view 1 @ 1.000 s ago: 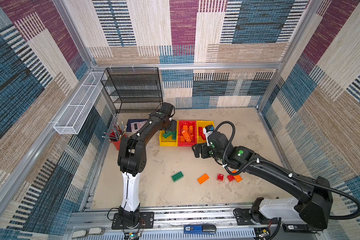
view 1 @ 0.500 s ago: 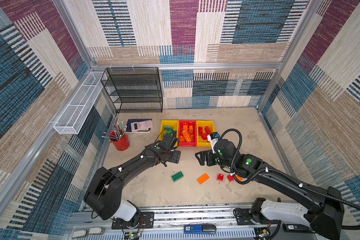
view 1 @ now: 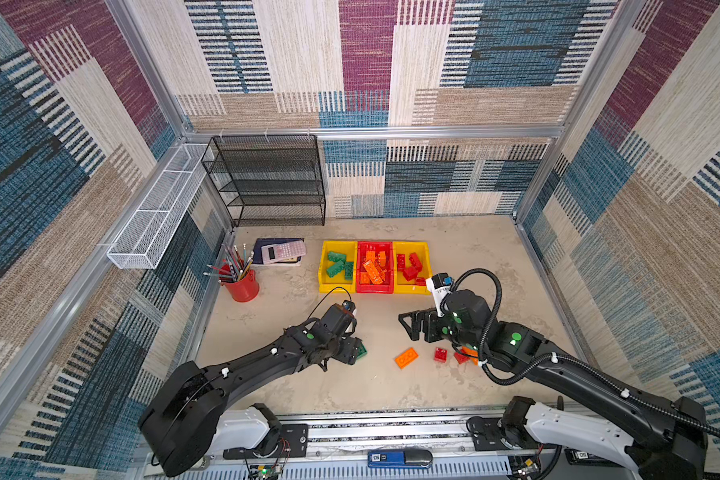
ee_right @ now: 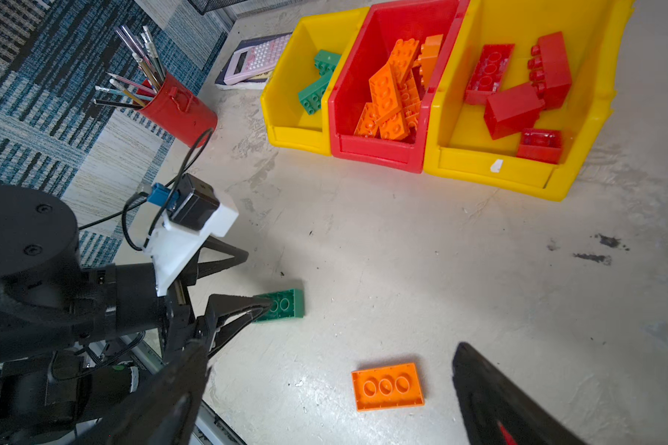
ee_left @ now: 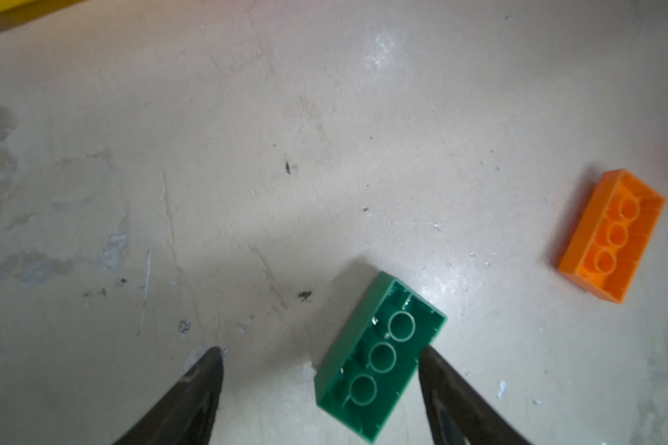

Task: Sort the legos into containers by color
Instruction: 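Move the left gripper to the last green brick and grasp it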

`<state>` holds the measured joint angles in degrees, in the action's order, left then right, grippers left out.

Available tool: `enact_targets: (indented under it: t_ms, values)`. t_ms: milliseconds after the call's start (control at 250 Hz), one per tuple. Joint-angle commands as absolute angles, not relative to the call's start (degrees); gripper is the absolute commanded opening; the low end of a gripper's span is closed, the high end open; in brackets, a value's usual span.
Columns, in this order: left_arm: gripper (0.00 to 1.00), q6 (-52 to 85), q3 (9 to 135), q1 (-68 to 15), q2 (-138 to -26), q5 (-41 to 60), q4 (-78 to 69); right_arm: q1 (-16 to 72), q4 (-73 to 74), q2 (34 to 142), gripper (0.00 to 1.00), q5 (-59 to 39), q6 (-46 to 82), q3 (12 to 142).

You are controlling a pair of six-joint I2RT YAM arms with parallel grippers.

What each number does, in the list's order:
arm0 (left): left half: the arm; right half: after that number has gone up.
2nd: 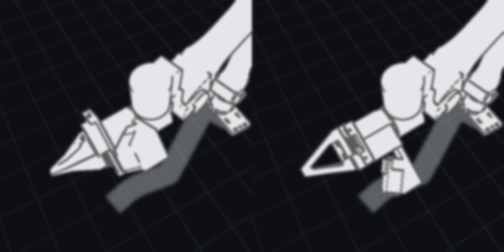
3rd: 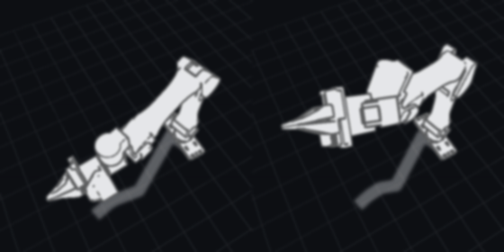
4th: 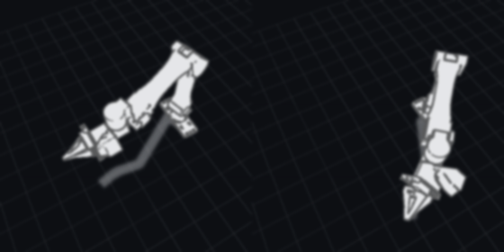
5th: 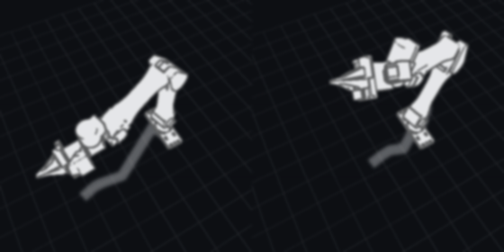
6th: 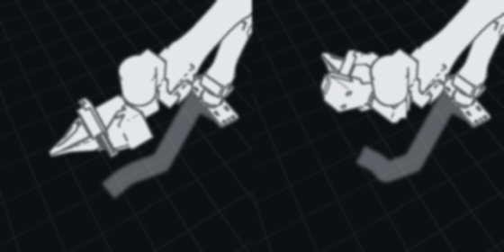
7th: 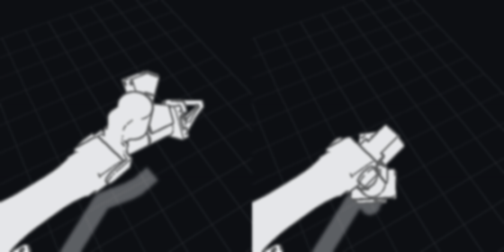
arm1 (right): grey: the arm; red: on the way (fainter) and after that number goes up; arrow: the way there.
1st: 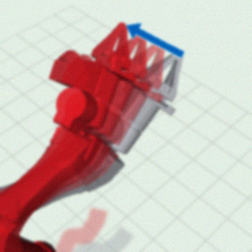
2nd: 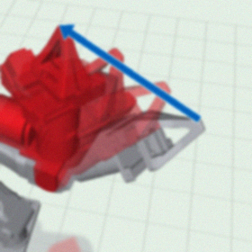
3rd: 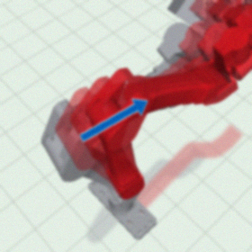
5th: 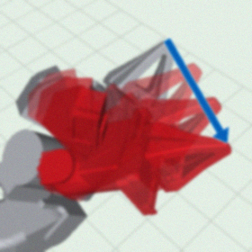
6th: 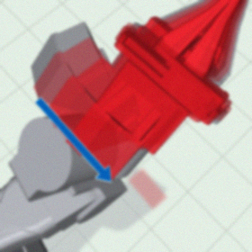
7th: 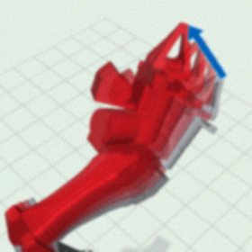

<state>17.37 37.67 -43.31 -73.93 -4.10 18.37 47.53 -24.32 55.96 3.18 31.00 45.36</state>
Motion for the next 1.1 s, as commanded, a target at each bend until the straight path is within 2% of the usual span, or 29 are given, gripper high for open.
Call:
enact_targets:
  t_ms: [0,320,544,740,928,1096]
  values:
    - [0.81,15.55,37.36,-44.36,-74.66,-2.39,14.54,47.54,-23.71,55.2,1.0,2.39,31.79,44.92]
    - [0.77,17.01,37.85,-46.47,-77.9,-2.54,15.48,47.54,-24.61,54.84,1.0,3.19,32.38,44.79]
    - [0.65,19.98,36.97,-47.37,-78.27,-3.43,16.39,47.55,-23.99,56.32,1.0,2.92,31.99,45.13]
    - [0.6,21.08,36.92,-47.72,-78.48,-3.25,17.57,47.47,-23.82,56.33,1.0,2.91,31.8,44.95]
    - [0.51,21.45,37.57,-47.9,-79.79,-3.3,18.47,47.55,-23.99,54.87,1.0,3.01,32.31,43.86]
    - [0.49,21.38,38.66,-48.06,-82.05,-3.6,19.23,47.55,-24.08,53.53,1.0,3.01,32.62,42.94]
